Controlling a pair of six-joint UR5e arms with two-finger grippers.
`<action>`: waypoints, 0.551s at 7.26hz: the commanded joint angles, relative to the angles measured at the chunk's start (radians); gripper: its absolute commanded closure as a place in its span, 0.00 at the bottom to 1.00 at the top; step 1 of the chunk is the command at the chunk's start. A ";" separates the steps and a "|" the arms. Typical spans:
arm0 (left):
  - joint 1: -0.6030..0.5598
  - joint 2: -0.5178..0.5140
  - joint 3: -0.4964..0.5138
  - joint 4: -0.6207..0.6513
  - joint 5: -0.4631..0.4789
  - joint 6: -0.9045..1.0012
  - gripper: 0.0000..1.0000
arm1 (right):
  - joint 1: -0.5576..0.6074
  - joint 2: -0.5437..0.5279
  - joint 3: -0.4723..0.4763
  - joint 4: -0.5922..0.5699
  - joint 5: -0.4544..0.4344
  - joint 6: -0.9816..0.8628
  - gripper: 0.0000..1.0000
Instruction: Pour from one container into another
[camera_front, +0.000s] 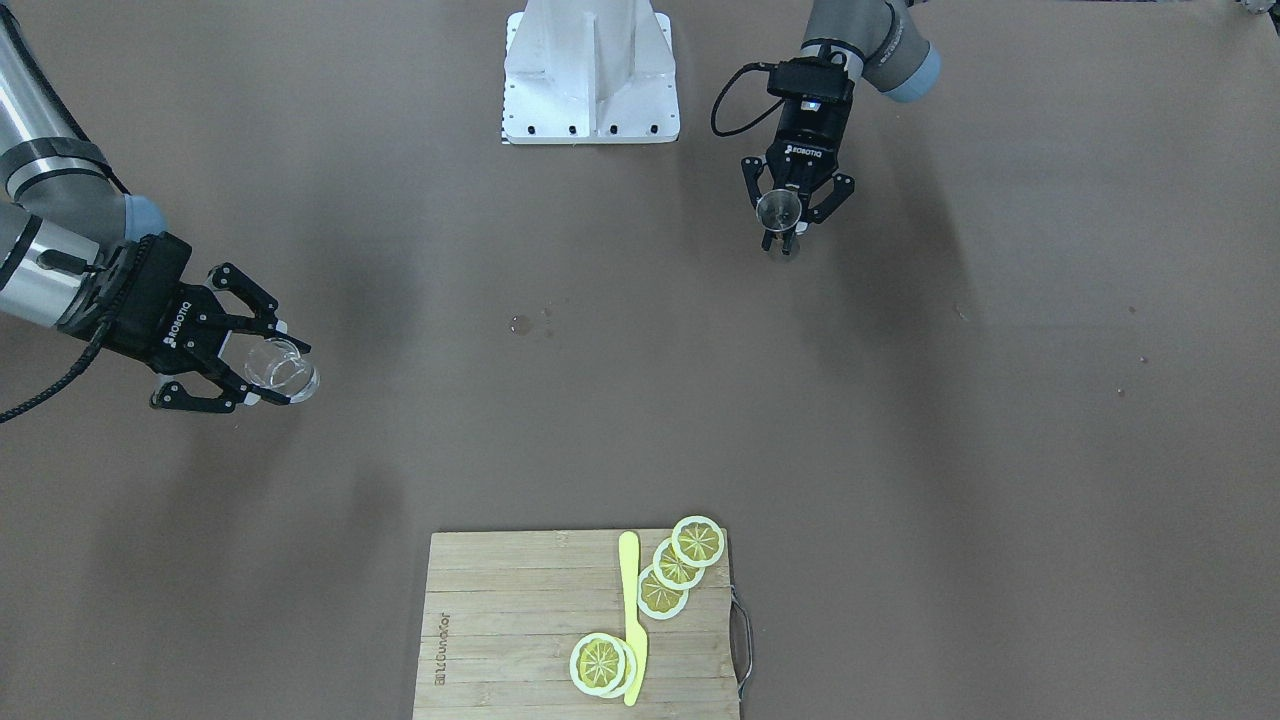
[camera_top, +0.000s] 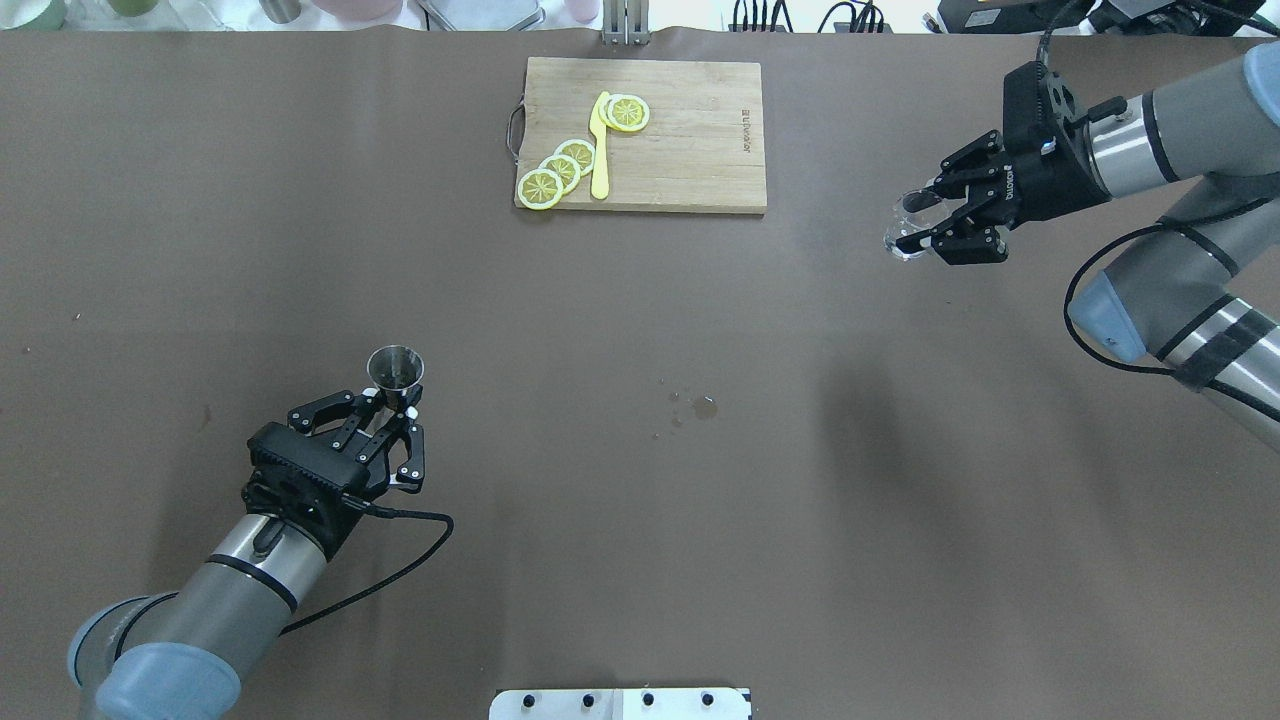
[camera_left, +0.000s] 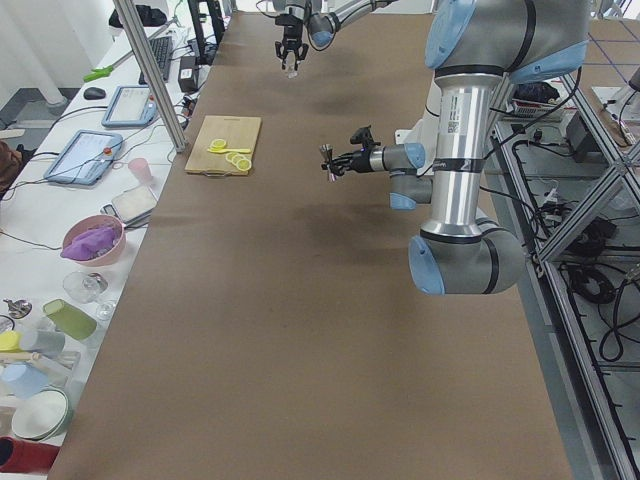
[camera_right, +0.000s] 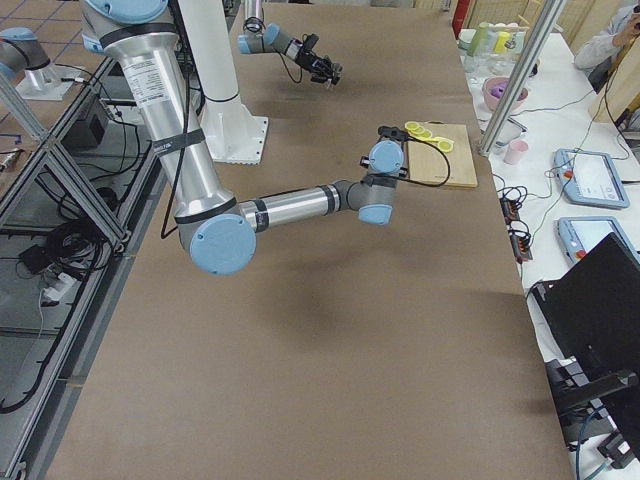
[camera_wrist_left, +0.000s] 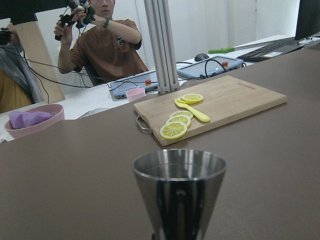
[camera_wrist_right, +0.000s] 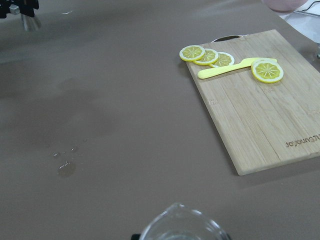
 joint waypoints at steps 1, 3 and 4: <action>-0.089 -0.116 0.043 -0.003 -0.110 0.123 1.00 | 0.000 0.046 0.010 -0.077 -0.007 -0.003 1.00; -0.204 -0.258 0.164 -0.050 -0.312 0.168 1.00 | -0.006 0.060 0.139 -0.304 -0.045 -0.047 1.00; -0.236 -0.329 0.230 -0.061 -0.374 0.198 1.00 | -0.044 0.056 0.249 -0.478 -0.092 -0.117 1.00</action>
